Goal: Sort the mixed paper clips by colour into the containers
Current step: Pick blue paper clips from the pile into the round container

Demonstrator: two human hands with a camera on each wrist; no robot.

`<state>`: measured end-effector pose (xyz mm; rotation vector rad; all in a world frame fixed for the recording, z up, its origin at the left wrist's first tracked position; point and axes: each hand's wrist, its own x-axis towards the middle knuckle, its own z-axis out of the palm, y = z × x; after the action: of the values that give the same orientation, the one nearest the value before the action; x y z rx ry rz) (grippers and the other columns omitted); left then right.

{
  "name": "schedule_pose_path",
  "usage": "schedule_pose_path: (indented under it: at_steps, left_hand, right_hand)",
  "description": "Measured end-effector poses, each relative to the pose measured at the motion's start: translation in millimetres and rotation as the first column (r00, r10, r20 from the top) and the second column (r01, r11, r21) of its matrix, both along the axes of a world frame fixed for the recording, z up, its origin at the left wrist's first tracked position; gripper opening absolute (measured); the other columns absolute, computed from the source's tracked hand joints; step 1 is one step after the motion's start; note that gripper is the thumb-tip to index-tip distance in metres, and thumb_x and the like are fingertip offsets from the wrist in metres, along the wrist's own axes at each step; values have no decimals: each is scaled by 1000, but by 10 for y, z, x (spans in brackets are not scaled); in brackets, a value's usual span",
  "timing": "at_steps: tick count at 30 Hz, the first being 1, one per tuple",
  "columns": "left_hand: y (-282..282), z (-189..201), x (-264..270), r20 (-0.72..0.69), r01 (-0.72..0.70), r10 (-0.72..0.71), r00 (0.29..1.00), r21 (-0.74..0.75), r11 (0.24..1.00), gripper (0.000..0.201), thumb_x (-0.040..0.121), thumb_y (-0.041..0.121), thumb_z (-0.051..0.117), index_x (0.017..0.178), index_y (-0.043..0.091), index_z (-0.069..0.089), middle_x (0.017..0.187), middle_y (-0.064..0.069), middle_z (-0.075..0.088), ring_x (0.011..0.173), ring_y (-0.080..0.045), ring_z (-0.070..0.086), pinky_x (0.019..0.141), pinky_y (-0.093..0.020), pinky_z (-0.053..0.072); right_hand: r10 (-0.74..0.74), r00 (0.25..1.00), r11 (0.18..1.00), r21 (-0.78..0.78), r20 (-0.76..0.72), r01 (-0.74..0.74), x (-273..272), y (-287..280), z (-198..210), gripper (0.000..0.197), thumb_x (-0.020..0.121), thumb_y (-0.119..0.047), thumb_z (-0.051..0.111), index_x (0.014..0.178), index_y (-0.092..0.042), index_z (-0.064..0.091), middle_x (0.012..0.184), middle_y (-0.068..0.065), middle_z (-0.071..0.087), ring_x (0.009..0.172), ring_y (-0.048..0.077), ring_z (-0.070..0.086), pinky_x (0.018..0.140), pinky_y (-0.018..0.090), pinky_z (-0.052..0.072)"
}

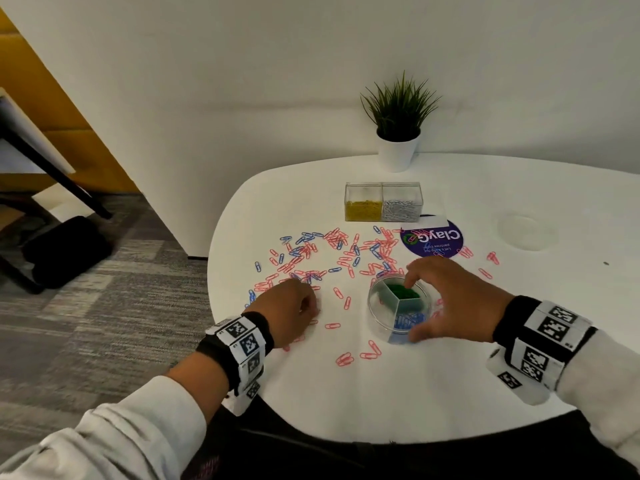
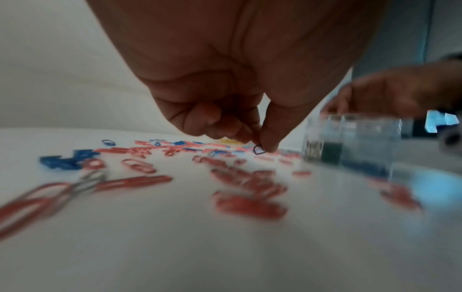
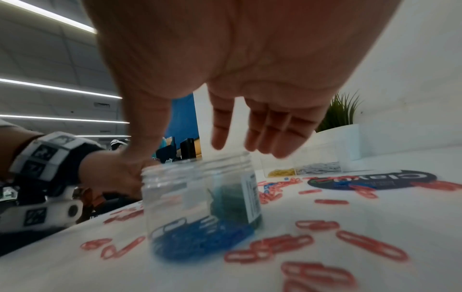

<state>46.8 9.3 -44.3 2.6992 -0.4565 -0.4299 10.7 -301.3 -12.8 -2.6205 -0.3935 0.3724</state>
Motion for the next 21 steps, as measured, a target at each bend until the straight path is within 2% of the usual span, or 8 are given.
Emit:
schedule_pose_path:
  at_steps: [1,3,8,13,16,18,20,21]
  left_hand:
    - [-21,37,9,23,-16,17,1000,-61,998,11,93,31,57,82,32,58,87,12,60,78,-12,59,68,-30,53]
    - [-132,142,0,37,-56,65,997,-217,974,11,91,34,63,81,32,60,84,13,64,77,-7,58,70,-26,48]
    - [-602,409,-179,-22,-28,20,1000,-478,878,9,89,20,70,86,27,68,75,10,66,60,-1,59,63,-26,55]
    - [-798,443,-354,9,105,-112,994,-430,897,6,87,24,73,92,28,74,79,17,69,70,8,60,66,-5,41]
    - [-766,498,-391,-49,85,-123,991,-478,874,8,87,22,74,94,25,76,77,14,71,67,6,62,67,-10,47]
    - [-651,542,-326,-54,21,-57,997,-518,855,7,86,20,74,92,24,76,74,11,72,64,2,63,66,-17,51]
    - [-409,550,-159,39,-19,40,998,-439,898,6,86,22,74,88,28,73,74,14,70,65,6,60,67,-14,48]
    - [-236,539,-55,87,-42,75,993,-330,943,5,87,25,72,87,30,70,75,16,68,68,7,59,68,-12,44]
  right_hand:
    - [-9,999,1000,24,-44,10,-29,23,-11,89,48,-68,85,122,-45,40,126,-23,42,116,1,42,96,21,41]
    - [-15,995,998,59,-98,21,-66,70,-53,110,48,-58,91,137,-40,27,136,-18,43,119,4,47,100,23,45]
    - [-11,997,995,98,-81,18,-114,136,-34,125,56,-55,89,147,-47,4,149,-16,40,126,5,48,105,29,46]
    - [22,999,991,130,-42,-17,-253,225,72,132,54,-60,86,147,-51,-7,148,-13,41,125,8,50,104,33,47]
    - [46,999,995,94,-17,-44,-309,186,79,131,57,-61,84,150,-46,-7,152,-13,34,130,7,44,108,31,43]
    - [56,998,996,67,-18,-54,-330,99,85,127,59,-60,84,150,-44,-3,150,-14,32,129,5,42,107,27,42]
    - [61,998,998,34,-35,-59,-345,-21,101,124,59,-61,83,150,-45,1,145,-17,32,126,2,41,105,22,42]
    - [67,996,998,12,-55,-66,-358,-86,105,123,58,-62,83,150,-45,3,143,-19,30,125,0,41,104,21,42]
